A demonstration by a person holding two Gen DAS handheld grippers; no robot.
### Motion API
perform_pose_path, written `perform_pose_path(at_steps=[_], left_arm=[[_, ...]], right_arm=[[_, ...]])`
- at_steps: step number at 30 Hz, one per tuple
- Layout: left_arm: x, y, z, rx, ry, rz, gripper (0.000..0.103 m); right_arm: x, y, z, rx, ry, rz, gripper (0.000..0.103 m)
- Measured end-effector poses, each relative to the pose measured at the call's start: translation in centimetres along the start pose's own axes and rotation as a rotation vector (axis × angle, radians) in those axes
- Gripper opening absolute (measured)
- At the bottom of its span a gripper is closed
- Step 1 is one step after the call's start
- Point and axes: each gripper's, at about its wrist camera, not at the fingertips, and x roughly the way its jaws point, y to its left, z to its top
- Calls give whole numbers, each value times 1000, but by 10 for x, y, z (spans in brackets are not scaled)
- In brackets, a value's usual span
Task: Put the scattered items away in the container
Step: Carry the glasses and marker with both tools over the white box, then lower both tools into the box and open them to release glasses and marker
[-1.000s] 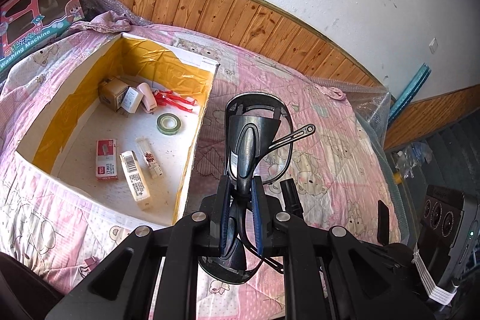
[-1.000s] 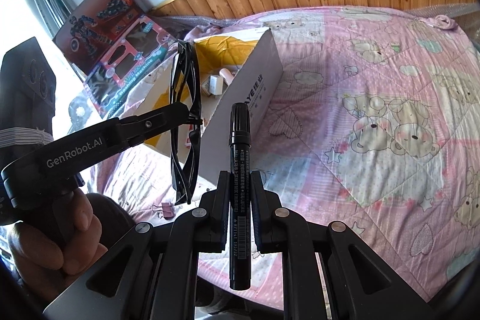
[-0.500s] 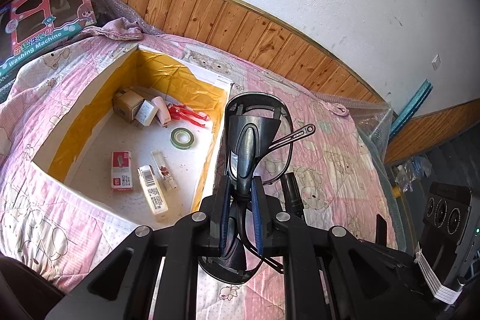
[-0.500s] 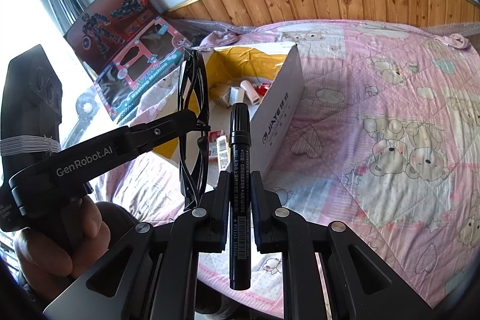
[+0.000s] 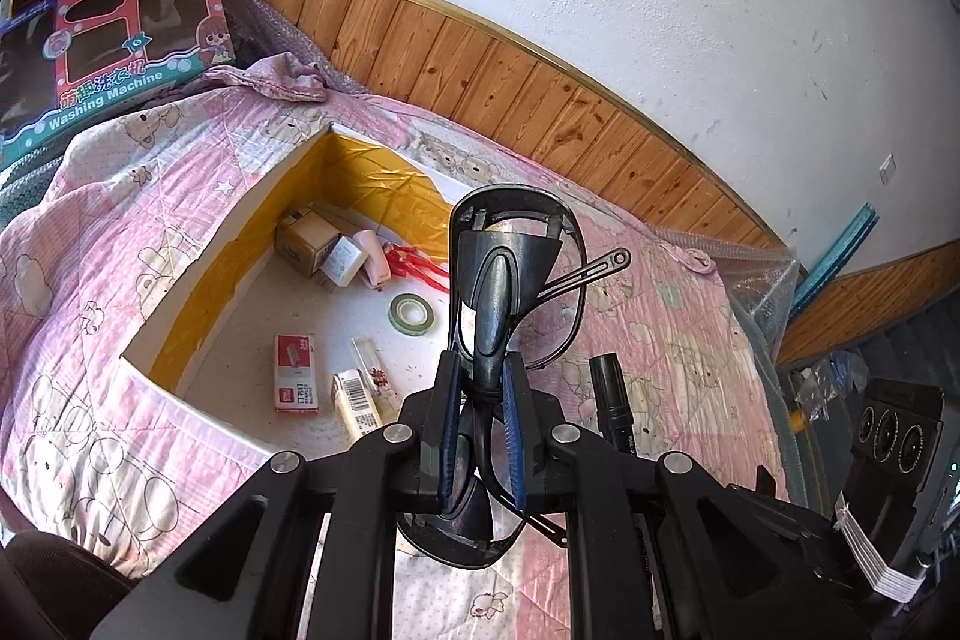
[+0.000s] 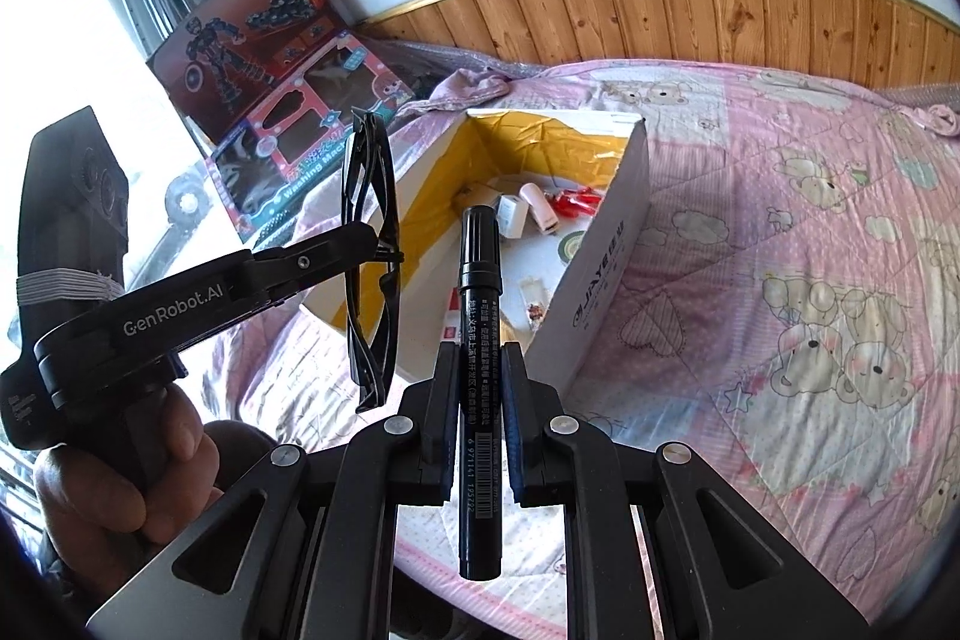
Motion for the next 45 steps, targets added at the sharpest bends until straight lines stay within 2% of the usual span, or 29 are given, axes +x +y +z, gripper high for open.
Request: perform_pose_path(at_steps=[21,30,36,45], left_arm=[[-8,36,43,-30,-67,43,14],[4,45,57,-10,-65,98,14],[20,53,64,7,-35,159,14],[56,62,66,91,45,255,14]], right_arm=[[26,25,44,-51,-12,21,14],[51,32,64,-83,2,11,14],[71,27,76,-101,19,-14,14],[105,18,89,-131,70,-57,14]])
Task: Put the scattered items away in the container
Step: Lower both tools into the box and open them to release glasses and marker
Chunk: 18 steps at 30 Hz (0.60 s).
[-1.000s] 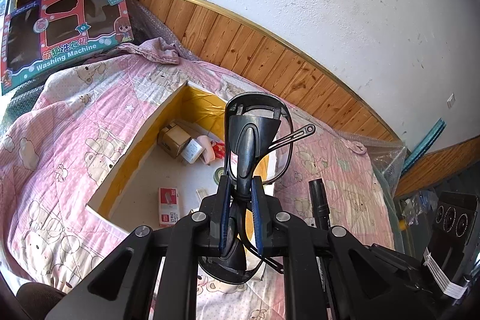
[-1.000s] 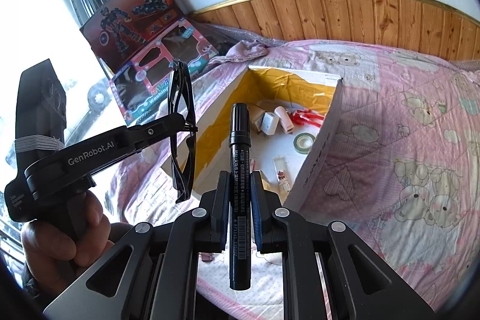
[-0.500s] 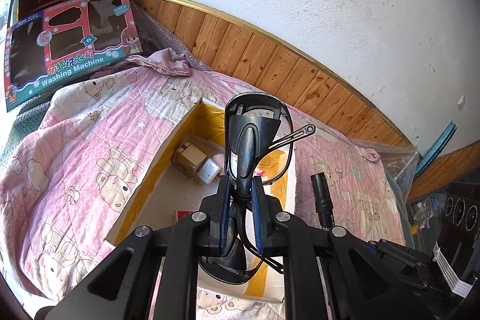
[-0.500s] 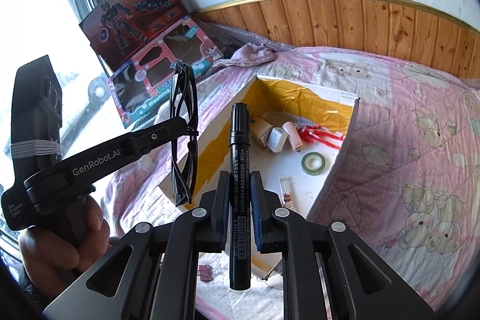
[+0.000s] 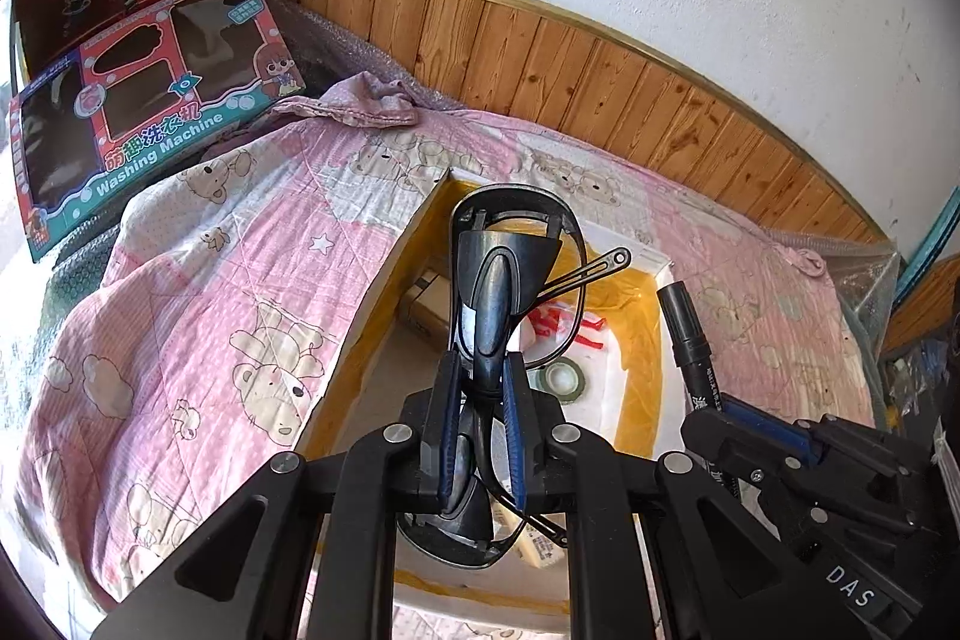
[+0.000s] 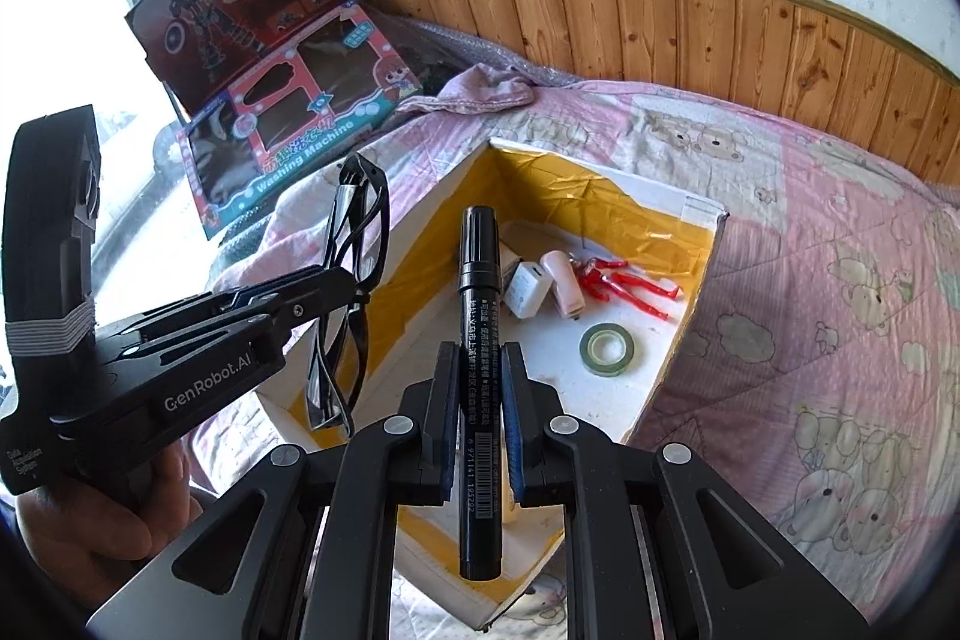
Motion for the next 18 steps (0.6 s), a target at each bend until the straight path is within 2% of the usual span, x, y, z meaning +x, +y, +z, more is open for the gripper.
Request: perform_pose_path(at_steps=[8,18], left_arm=[[30,-5,-3,95,68,79,14],[69,-7,-7,155,149,124,14]], right_arm=[[35,-4,6,-67,76,-40,14],[74,-14,14,-140,166,-103,14]])
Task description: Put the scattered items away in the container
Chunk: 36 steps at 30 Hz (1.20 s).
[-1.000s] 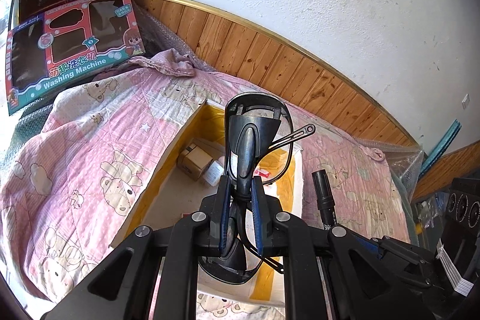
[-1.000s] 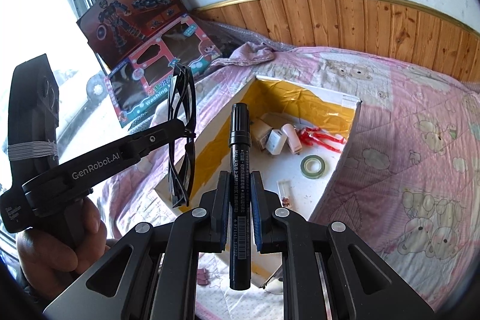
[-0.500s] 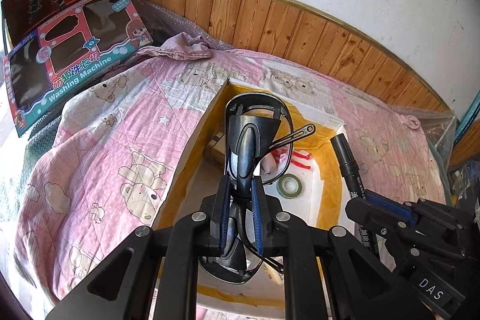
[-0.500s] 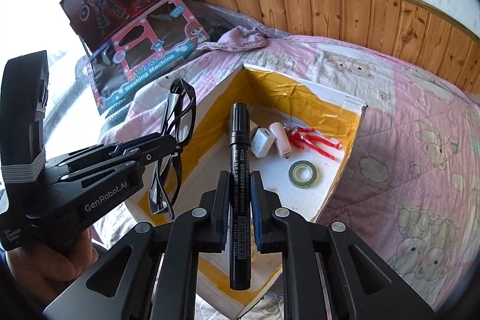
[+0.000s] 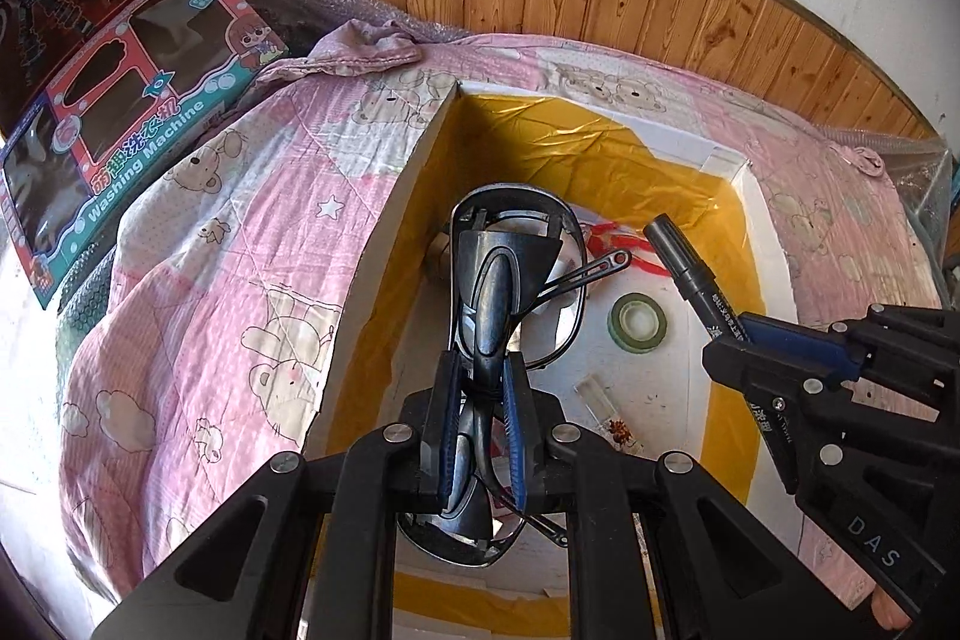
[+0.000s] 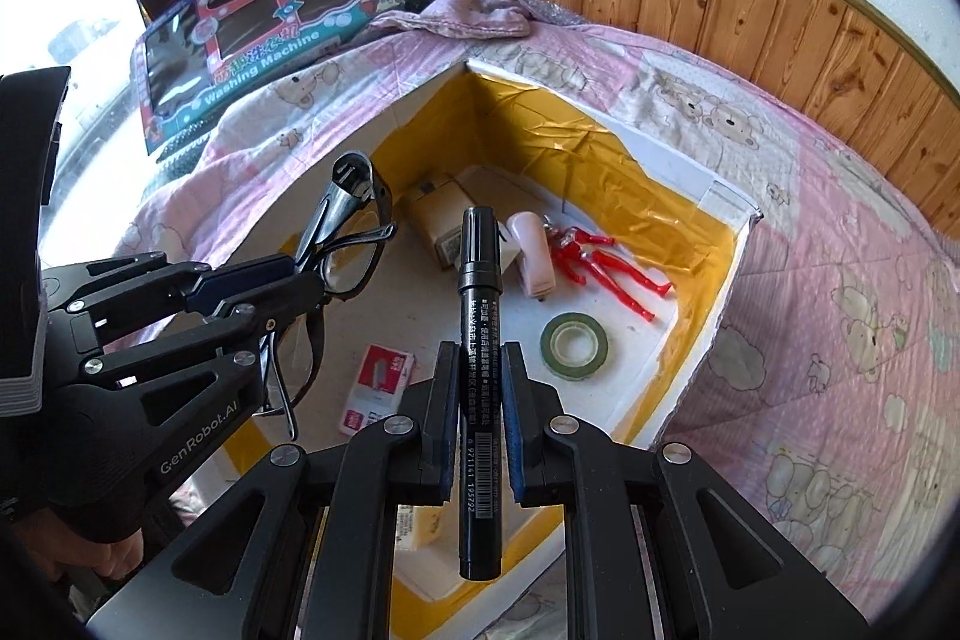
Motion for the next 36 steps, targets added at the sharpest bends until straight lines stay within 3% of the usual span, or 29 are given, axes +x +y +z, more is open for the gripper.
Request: perform_pose_path(at_steps=[2,4,6,8,9,17,25,36], left_arm=[[9,-1,1,13,4,14,16],[18,1,1,15,29,26,18],[17,3,-1,5,23,18,27],[8,5,-3,-6,-3,10,46],[3,7,-4,-16,-13,15,49],[-58,10,-33,-110,-75,-33,50],[-108,-13,-76,-117,-98,-77,50],[-141,-34,-92,-101,-121,-84,50]], right_arm=[[6,-2,4,-8,2,-4,15],[8,-4,6,-12,11,-9,25],[2,-5,5,-11,-3,-14,40],[-6,-4,2,-18,-9,-1,42],[-10,-1,-1,-26,-7,4,42],[-45,35,-51,-208,60,-29,45],[-75,52,-84,-204,61,33,47],[-101,51,-98,-152,22,28,47]])
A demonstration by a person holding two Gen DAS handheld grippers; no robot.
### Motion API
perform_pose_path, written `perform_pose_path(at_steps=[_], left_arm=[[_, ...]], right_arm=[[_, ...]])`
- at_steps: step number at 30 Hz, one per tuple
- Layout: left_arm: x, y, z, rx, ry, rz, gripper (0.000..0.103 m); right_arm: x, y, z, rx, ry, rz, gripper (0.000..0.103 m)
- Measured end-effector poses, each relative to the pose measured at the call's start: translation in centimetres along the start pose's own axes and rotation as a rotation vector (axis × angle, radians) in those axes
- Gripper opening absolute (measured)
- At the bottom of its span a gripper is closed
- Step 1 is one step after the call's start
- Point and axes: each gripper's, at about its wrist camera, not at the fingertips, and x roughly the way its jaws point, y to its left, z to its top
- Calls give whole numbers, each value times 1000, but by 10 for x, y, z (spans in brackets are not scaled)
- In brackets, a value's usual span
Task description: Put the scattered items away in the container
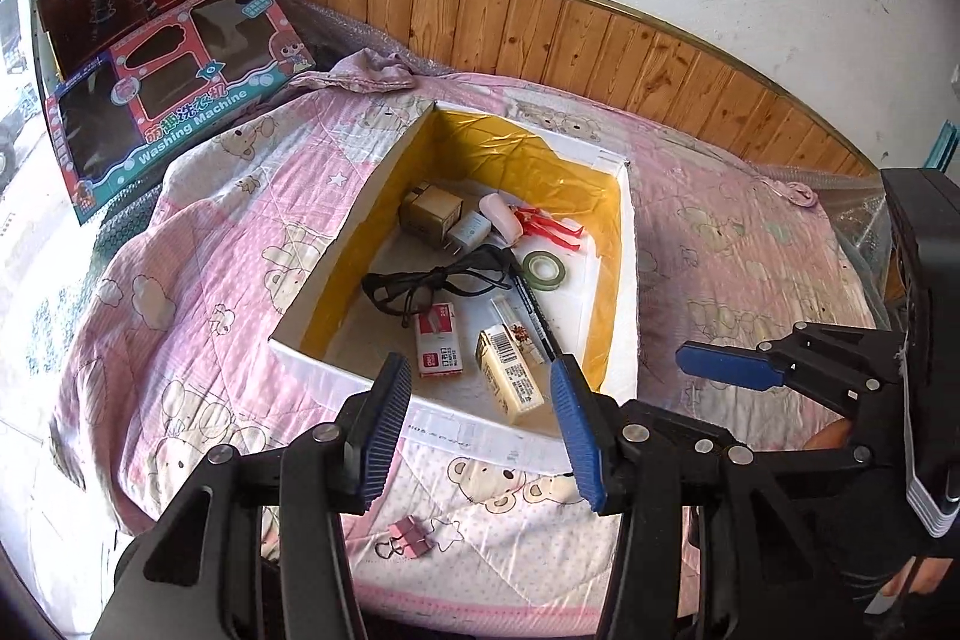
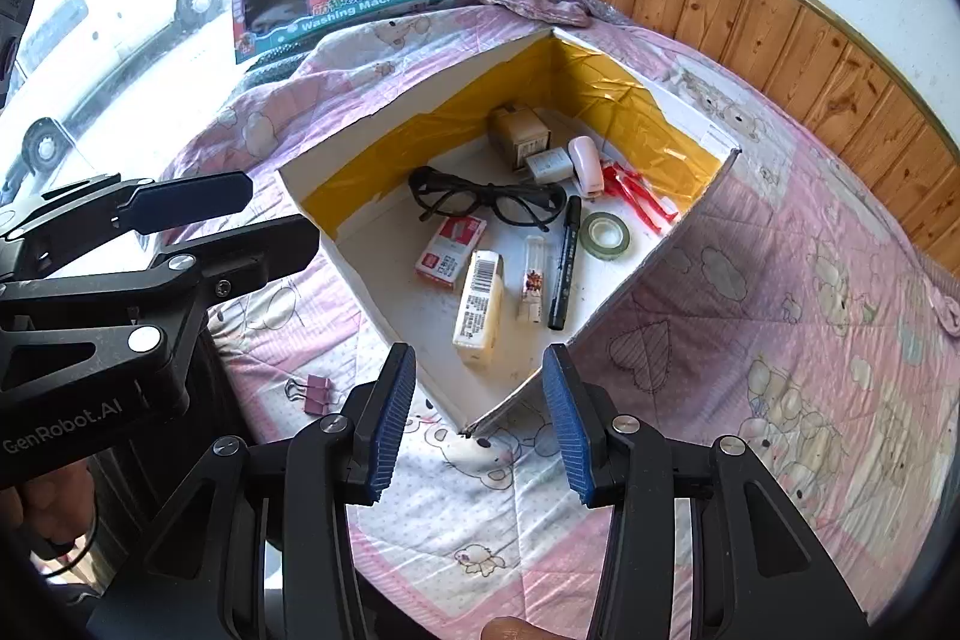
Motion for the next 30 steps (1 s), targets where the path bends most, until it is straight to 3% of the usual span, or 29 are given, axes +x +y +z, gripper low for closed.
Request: perform_pose_path(at_steps=[30], left_arm=[[-12,-15,-6,16,4,-1,50]], right_arm=[[-14,10,-5,-13,-34,-8,51]])
